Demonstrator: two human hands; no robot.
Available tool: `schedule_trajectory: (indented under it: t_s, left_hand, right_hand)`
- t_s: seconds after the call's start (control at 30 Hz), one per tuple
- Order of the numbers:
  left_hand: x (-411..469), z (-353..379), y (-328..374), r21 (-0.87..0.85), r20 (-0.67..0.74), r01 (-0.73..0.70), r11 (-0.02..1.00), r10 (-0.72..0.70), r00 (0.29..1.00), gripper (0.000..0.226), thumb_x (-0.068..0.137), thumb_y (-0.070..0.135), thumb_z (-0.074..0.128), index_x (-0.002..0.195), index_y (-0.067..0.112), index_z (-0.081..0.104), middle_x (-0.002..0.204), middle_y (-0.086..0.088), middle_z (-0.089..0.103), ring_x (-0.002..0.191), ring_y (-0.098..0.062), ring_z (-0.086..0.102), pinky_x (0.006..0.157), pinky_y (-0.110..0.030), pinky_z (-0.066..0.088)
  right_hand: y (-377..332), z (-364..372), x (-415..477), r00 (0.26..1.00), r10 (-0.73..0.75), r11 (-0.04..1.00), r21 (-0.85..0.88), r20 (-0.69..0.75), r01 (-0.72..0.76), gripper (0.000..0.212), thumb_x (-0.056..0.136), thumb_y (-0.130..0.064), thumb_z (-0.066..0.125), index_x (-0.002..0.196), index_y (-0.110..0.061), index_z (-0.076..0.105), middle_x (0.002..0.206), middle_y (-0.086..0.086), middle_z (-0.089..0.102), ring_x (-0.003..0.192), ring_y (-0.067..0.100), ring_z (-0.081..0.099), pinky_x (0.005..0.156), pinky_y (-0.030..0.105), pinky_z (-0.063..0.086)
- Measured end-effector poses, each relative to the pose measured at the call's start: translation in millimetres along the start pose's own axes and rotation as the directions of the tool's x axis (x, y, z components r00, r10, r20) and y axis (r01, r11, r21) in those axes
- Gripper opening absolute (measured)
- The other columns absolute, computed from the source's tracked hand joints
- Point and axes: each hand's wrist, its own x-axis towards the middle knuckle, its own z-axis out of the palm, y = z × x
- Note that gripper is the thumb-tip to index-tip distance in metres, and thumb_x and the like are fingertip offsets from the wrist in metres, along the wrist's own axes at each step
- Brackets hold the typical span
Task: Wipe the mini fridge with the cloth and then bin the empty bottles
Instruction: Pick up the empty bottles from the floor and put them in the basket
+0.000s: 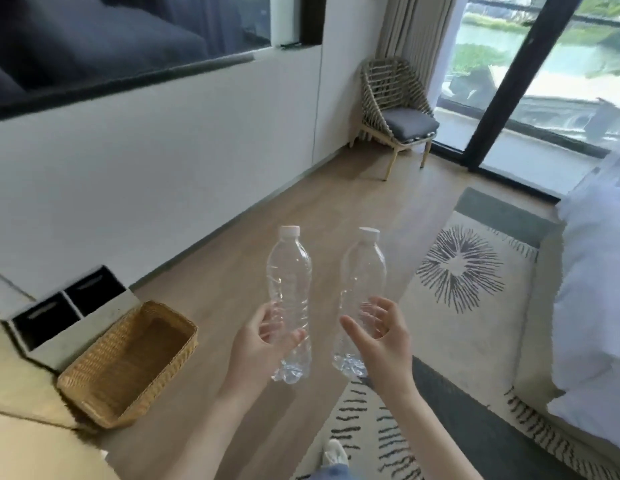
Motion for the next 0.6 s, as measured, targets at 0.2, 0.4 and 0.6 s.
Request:
schedule_trajectory:
  t_s: [0.2, 0.4, 0.6]
  left_hand:
    - [7.9, -1.6, -2.9, -0.152, -0.328, 0.126, 0.980, -0.171, 0.929, 0.062, 0.074, 0.051, 0.081, 0.123, 0.055, 0.044, 0.120, 0.035, 0.048, 0.111, 0.011, 0.048, 0.089, -0.022, 0.043]
    - [-21.4, -25.4, -18.2, -0.287, -0.638, 0.143, 0.947, -0.300, 0.709, 0.082, 0.063, 0.052, 0.082, 0.137, 0.035, 0.051, 0.133, 0.022, 0.049, 0.113, 0.008, 0.048, 0.086, -0.009, 0.045]
    - [-54.1, -69.3, -42.9, -0.390, -0.784, 0.102, 0.915, -0.388, 0.485, 0.062, 0.062, 0.054, 0.083, 0.115, 0.051, 0.052, 0.125, 0.023, 0.055, 0.105, 0.010, 0.055, 0.070, -0.012, 0.049]
  right_hand:
    - [-5.3, 37.7, 86.6, 0.928, -0.028, 0.999, -0.017, 0.370, 0.037, 0.050, 0.071, -0.028, 0.089, 0.110, -0.035, 0.058, 0.104, -0.010, 0.069, 0.095, -0.001, 0.066, 0.079, 0.012, 0.051]
    - [-9.0, 110.1, 98.8, 0.743, -0.040, 0.998, -0.012, 0.668, 0.065, 0.046, 0.072, -0.021, 0.088, 0.109, -0.028, 0.062, 0.097, -0.004, 0.070, 0.086, 0.006, 0.068, 0.074, 0.016, 0.052]
    - [-16.5, 196.3, 81.6, 0.544, -0.052, 0.993, -0.016, 0.837, 0.119, 0.043, 0.073, -0.028, 0.088, 0.105, -0.031, 0.060, 0.095, -0.008, 0.072, 0.089, 0.009, 0.069, 0.081, 0.029, 0.055]
